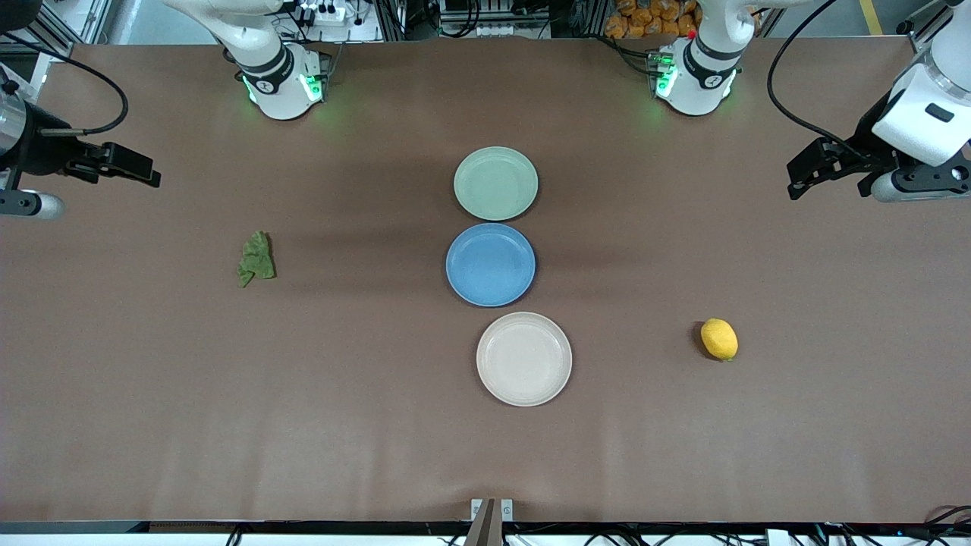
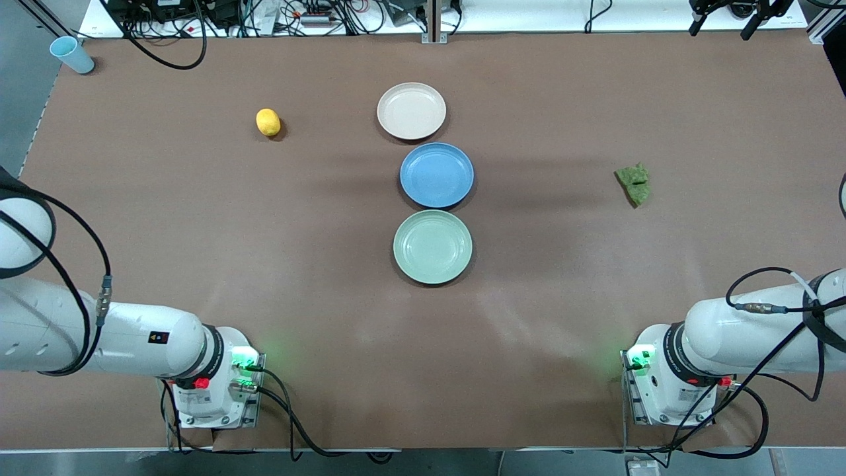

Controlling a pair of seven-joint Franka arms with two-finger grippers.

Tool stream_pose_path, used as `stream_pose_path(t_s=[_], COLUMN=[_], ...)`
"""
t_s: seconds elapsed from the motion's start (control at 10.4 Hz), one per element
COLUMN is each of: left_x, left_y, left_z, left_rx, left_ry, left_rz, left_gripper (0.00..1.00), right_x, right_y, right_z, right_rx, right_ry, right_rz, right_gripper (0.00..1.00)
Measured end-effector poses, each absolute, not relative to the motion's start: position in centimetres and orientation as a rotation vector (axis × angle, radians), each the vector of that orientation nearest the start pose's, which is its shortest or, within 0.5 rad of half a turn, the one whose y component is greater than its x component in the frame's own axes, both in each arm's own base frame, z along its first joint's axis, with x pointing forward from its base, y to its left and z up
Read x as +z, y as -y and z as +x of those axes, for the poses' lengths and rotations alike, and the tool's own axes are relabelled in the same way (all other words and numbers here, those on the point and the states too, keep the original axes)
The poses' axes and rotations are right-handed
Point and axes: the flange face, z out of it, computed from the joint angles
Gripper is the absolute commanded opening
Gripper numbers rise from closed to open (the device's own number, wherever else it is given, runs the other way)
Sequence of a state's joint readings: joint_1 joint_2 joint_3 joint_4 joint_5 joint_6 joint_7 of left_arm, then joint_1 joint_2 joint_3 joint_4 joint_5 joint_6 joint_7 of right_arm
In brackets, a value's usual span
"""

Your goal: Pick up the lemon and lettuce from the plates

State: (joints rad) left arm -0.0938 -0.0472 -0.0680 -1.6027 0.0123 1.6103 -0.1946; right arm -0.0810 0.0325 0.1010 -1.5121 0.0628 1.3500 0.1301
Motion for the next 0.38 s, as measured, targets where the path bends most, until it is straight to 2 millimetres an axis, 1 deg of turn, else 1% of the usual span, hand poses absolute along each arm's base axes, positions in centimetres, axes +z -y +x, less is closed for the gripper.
stream_pose_path(t_s=[0.19, 0.38], left_x=[64.44, 64.48], left_y=[8.55, 8.35], left_z=[53.73, 53.76], left_rx=[-0.106, -0.107], left_ry=[0.057, 0.062], left_rz=[-3.136, -3.135], left_gripper=[1.0, 1.0], right_x=[61.7, 61.69], right_y=[-1.76, -1.76], right_z=[53.97, 53.97], right_rx=[0.308, 0.308], right_ry=[-0.157, -0.157], right_rz=[-3.071, -3.071], right_gripper=[1.0, 1.0])
